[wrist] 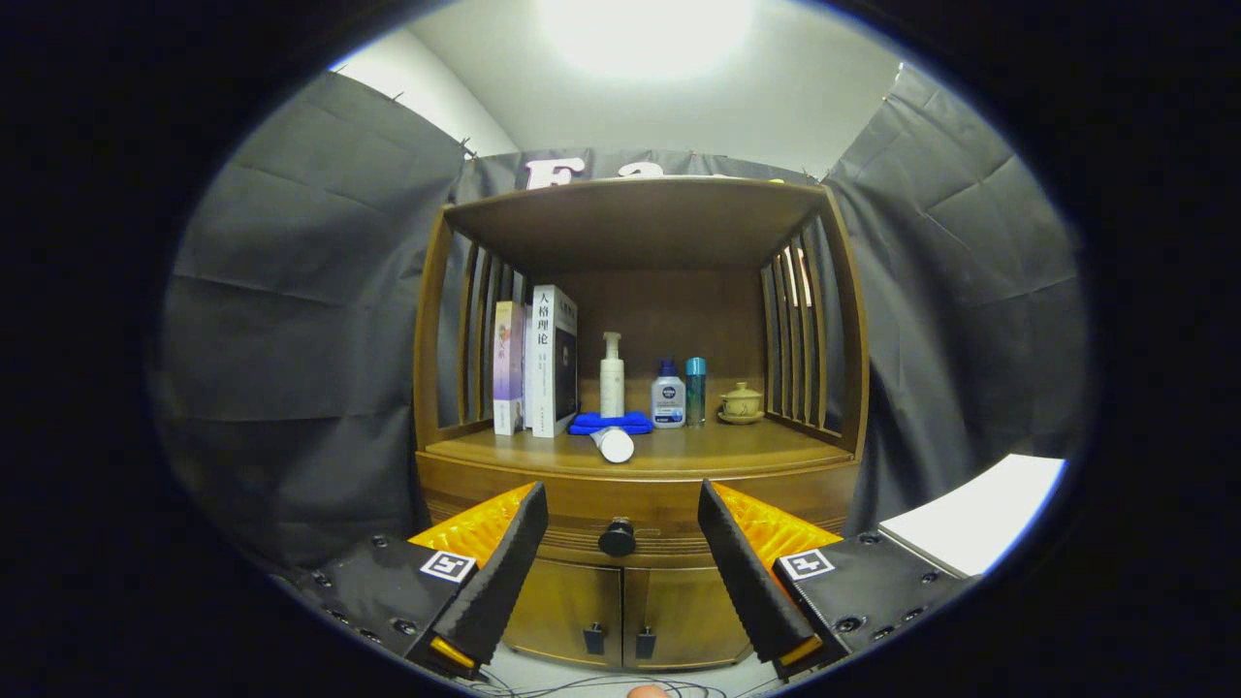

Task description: Pull open the drawer, take out the items inside it, and place them on the countertop above the cabinet.

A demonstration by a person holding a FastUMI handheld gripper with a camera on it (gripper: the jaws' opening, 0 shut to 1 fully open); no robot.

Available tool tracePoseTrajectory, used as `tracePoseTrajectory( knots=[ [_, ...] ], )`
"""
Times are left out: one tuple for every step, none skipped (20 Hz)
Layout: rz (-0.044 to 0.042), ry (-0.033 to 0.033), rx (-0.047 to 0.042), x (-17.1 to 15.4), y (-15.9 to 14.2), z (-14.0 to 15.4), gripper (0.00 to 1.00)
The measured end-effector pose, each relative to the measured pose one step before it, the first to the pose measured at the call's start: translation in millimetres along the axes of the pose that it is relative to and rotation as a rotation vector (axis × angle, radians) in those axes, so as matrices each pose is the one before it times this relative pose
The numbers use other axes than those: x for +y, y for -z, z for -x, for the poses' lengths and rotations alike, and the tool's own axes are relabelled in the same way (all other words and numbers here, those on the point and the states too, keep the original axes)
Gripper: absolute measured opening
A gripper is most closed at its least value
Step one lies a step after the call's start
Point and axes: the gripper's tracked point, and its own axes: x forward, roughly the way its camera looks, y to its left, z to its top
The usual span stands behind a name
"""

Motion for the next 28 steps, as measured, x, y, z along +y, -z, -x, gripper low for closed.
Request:
tracePoseTrajectory(
  knots=[
    [-0.01007,-0.00258,-0.00464,-0.64,-4.84,7.86,0.98],
    [-0.00832,-0.00453,-0.00185,0.25,-3.32,6.63,0.97],
    [-0.00199,-0.00457,-0.00772,-0.53,-3.83,6.62,0.98],
    [0.00726,0.00016,-0.00399,-1.59,-2.58,5.91,0.98],
    [0.00904,-0.00042,-0.00079,-1.66,-1.63,5.78,0.98],
    [0.00688,-0.00646,0.00129,1.15,-0.05,5.15,0.98],
    [0.00212,-0.0079,0.00195,1.24,-0.95,3.83,0.98],
    [0.00241,-0.00452,-0.00291,0.21,-1.22,2.72,0.98],
    [0.00457,0.00343,-0.00479,-2.76,-1.03,1.47,0.98],
    [0.00246,0.00566,-0.00589,-1.88,-1.28,1.2,0.98],
    [-0.00112,0.00477,-0.00622,-1.58,-1.69,0.27,0.98],
    [-0.00711,0.00286,-0.00027,-0.59,0.11,-0.79,0.98],
    [-0.01023,-0.00152,0.00407,0.39,0.86,-0.42,0.98],
    [-0.0094,-0.00048,0.00566,-0.2,1.18,-0.26,0.98],
    [-0.00638,-0.00019,0.00317,-0.17,0.69,-0.85,0.98],
    [-0.0033,-0.00041,0.00271,0.27,1.37,-0.62,0.98],
    [0.00094,-0.00237,0.00183,1.12,1.24,-0.47,0.98],
    [0.00466,-0.00351,0.00045,2.07,1.66,0.04,0.98],
    [0.0076,-0.00244,-0.00056,1.48,0.93,0.21,0.98],
    [0.0086,-0.00257,-0.0006,1.02,0.92,-0.66,0.98],
    [0.00479,-0.00236,-0.0003,1.33,0.6,-0.17,0.98],
    [0.00194,-0.00411,-0.00193,2.01,0.24,-0.97,0.98],
    [-0.00023,-0.00274,-0.00111,1.07,-0.64,0.41,0.98],
    [-0.00235,-0.00384,-0.00064,1.6,0.17,-0.71,0.98],
    [-0.00504,-0.00554,-0.001,1.58,-1.01,0.08,0.98],
    [-0.00545,-0.00219,0.00123,0.78,-0.37,-0.14,0.98],
    [-0.00415,-0.00003,-0.0002,-0.41,-0.42,-0.14,0.98],
    [-0.00392,0.00047,-0.00456,-0.54,-1.58,-0.39,0.98]
  ],
)
